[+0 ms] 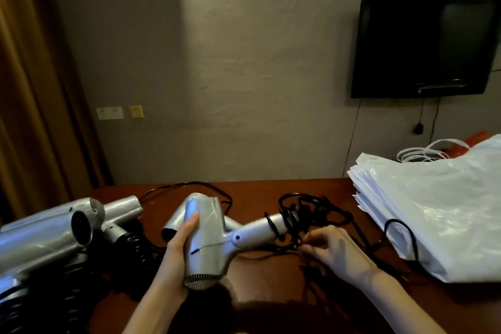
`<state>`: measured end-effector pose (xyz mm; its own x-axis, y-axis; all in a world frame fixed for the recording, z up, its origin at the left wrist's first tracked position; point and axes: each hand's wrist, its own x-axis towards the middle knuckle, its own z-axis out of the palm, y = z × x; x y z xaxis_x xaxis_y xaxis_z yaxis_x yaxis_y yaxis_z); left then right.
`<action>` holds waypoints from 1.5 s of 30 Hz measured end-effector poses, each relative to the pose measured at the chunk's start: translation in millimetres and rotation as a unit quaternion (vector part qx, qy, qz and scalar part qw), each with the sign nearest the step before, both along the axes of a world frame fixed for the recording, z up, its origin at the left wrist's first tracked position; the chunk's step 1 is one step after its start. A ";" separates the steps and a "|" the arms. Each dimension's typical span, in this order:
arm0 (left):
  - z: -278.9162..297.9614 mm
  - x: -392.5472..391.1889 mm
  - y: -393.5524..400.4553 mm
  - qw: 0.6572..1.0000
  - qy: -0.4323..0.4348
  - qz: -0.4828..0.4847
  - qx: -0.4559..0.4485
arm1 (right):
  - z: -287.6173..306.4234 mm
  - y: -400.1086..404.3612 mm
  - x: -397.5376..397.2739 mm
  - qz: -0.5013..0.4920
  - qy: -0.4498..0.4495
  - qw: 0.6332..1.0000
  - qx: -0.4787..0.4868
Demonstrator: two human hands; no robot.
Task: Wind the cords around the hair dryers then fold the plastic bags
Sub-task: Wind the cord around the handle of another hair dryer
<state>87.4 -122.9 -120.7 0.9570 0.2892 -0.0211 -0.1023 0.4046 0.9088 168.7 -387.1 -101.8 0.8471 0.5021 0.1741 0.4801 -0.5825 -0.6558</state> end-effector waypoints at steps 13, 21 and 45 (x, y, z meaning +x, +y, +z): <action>8.9 -6.6 -12.0 0.964 -0.022 -0.061 0.257 | 27.4 -14.3 -3.3 0.035 0.106 0.988 -0.111; 11.4 -9.2 -18.7 0.937 -0.072 0.036 0.339 | 39.6 -13.1 -11.3 0.011 0.136 0.991 -0.014; 9.6 -6.2 -12.5 0.970 -0.061 0.211 0.102 | 13.1 36.0 -38.4 -0.020 0.322 0.837 0.442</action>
